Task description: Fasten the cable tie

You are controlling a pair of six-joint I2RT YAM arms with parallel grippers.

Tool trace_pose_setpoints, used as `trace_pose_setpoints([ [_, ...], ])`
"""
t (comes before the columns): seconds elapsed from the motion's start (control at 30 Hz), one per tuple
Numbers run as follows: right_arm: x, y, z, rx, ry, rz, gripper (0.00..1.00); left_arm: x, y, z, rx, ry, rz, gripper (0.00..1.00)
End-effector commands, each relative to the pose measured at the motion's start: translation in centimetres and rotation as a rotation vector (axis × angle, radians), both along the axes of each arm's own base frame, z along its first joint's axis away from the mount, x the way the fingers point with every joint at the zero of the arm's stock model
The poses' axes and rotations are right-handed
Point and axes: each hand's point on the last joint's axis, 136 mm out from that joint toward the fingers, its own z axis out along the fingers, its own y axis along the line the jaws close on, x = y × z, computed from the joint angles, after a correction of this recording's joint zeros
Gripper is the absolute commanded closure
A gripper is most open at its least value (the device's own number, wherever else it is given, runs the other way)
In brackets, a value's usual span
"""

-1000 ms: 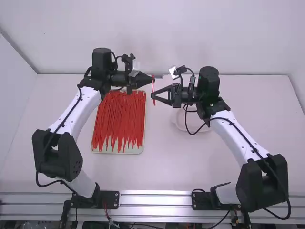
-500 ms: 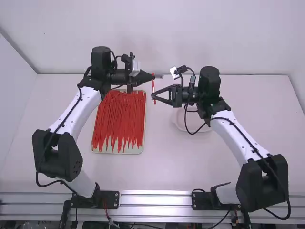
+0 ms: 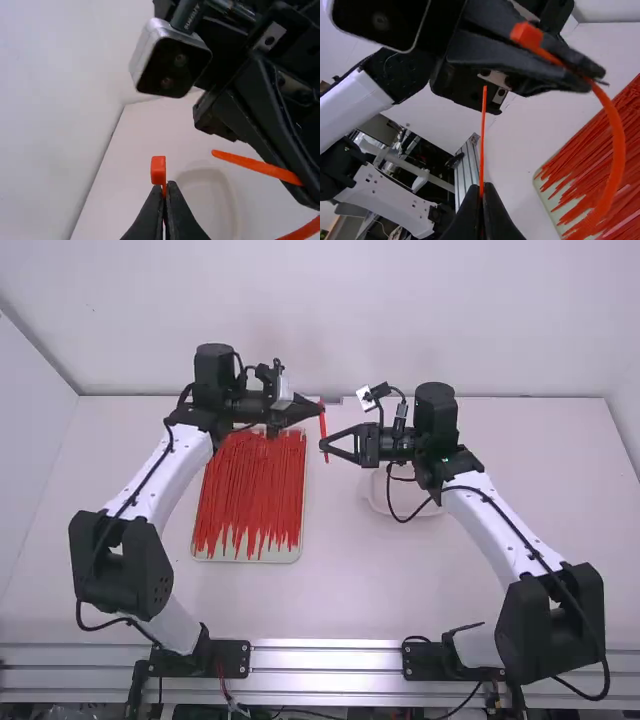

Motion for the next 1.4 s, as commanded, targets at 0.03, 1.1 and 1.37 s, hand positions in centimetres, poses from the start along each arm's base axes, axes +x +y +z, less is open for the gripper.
trace_pose_setpoints([
  [0.03, -0.06, 0.10, -0.45, -0.003, 0.025, 0.004, 1.00, -0.87, 0.03, -0.11, -0.014, -0.049, -0.049, 0.98],
  [1.1, 0.35, 0.25, -0.46, -0.004, 0.112, -0.030, 1.00, -1.67, -0.66, 0.67, -0.038, -0.095, -0.103, 0.98],
  [1.37, 0.56, 0.31, 0.05, 0.009, 0.095, -0.035, 1.00, -1.63, -0.56, 0.57, -0.037, -0.095, -0.101, 0.98],
])
